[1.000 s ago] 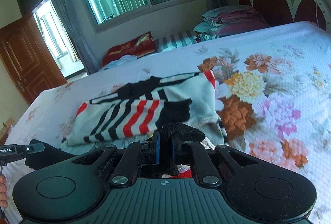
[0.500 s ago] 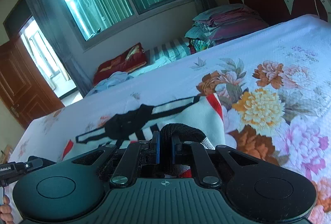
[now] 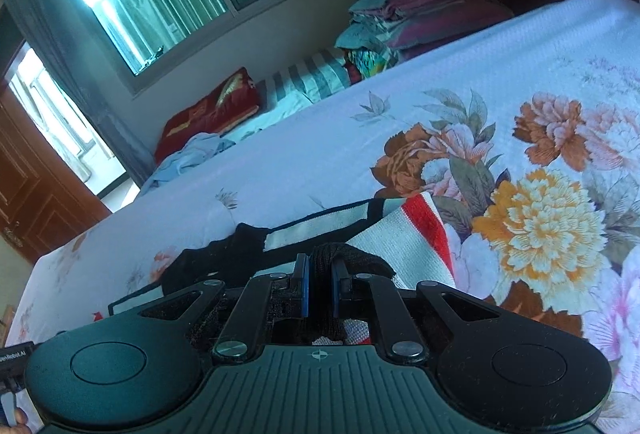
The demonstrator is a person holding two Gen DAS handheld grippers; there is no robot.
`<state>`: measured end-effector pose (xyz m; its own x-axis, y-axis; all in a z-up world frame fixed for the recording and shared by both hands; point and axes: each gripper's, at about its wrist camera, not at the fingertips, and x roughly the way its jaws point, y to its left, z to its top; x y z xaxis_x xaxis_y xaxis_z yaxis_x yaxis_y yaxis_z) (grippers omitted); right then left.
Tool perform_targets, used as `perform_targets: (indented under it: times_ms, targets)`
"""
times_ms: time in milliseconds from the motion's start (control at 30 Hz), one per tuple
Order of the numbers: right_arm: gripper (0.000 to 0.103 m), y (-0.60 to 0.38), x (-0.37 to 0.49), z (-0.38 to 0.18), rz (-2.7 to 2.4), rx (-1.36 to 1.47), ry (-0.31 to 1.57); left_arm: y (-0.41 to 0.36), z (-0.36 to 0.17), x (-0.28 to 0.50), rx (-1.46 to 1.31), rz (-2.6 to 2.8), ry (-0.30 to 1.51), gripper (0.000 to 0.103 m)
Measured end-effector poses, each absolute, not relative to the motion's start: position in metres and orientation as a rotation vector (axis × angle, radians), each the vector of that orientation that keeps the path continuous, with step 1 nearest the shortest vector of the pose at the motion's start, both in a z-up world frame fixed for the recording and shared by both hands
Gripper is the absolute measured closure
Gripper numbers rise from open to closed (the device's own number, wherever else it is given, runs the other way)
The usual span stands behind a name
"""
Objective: Fold small clothes
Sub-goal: 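Fold the held hem over the sweater body toward the collar fold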
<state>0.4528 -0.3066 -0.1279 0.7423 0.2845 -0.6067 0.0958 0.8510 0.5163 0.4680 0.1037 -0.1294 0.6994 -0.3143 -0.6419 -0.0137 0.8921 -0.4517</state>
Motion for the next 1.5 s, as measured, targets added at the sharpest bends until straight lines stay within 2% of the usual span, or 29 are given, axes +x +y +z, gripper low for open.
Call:
perform_targets:
  times_ms: [200, 533, 600, 667, 733, 767, 833, 867, 900, 933, 1033, 1133, 1167, 1200, 1233, 1300, 1333, 1400, 1500]
  targets:
    - [0.093, -0.31, 0.479, -0.148, 0.079, 0.594, 0.79, 0.106, -0.144, 0.493, -0.484, -0.129, 0.83, 0.093]
    - [0.093, -0.325, 0.503, -0.154, 0.038, 0.634, 0.814, 0.115, -0.16, 0.516, -0.558, -0.098, 0.903, 0.079]
    - [0.093, -0.327, 0.507, -0.154, 0.042, 0.619, 0.823, 0.12, -0.16, 0.516, -0.611, -0.105, 0.892, 0.07]
    - [0.093, -0.329, 0.507, -0.152, 0.043, 0.595, 0.818, 0.124, -0.155, 0.512, -0.621, -0.108, 0.868, 0.047]
    - [0.092, -0.334, 0.507, -0.15, 0.043, 0.575, 0.802, 0.128, -0.145, 0.503, -0.584, -0.076, 0.804, 0.028]
    - [0.091, -0.336, 0.507, -0.15, 0.048, 0.568, 0.798, 0.131, -0.141, 0.5, -0.561, -0.07, 0.777, 0.027]
    - [0.07, -0.339, 0.506, -0.15, 0.06, 0.546, 0.798, 0.133, -0.135, 0.497, -0.509, -0.07, 0.761, 0.027]
    - [0.037, -0.339, 0.506, -0.151, 0.067, 0.533, 0.797, 0.132, -0.135, 0.498, -0.478, -0.074, 0.772, 0.027]
    - [0.025, -0.337, 0.506, -0.152, 0.074, 0.517, 0.792, 0.13, -0.136, 0.499, -0.443, -0.077, 0.788, 0.028]
    - [0.026, -0.334, 0.504, -0.152, 0.092, 0.497, 0.783, 0.126, -0.138, 0.499, -0.403, -0.082, 0.802, 0.031]
    - [0.026, -0.319, 0.507, -0.154, 0.133, 0.433, 0.788, 0.111, -0.147, 0.503, -0.298, -0.114, 0.837, 0.043]
    - [0.035, -0.304, 0.513, -0.158, 0.178, 0.37, 0.806, 0.103, -0.158, 0.508, -0.234, -0.103, 0.862, 0.047]
    - [0.042, -0.3, 0.515, -0.16, 0.189, 0.343, 0.816, 0.103, -0.162, 0.508, -0.218, -0.095, 0.864, 0.049]
    - [0.054, -0.296, 0.517, -0.162, 0.192, 0.317, 0.825, 0.102, -0.164, 0.509, -0.207, -0.091, 0.863, 0.051]
    - [0.06, -0.293, 0.519, -0.165, 0.194, 0.295, 0.834, 0.1, -0.166, 0.509, -0.194, -0.091, 0.858, 0.059]
    - [0.081, -0.29, 0.52, -0.17, 0.205, 0.274, 0.845, 0.096, -0.165, 0.507, -0.16, -0.093, 0.848, 0.08]
    - [0.084, -0.288, 0.52, -0.171, 0.206, 0.262, 0.842, 0.094, -0.165, 0.506, -0.151, -0.093, 0.842, 0.096]
    - [0.098, -0.288, 0.52, -0.172, 0.208, 0.246, 0.835, 0.094, -0.164, 0.502, -0.135, -0.082, 0.821, 0.098]
    - [0.099, -0.291, 0.519, -0.167, 0.188, 0.234, 0.785, 0.098, -0.158, 0.493, -0.132, -0.049, 0.754, 0.099]
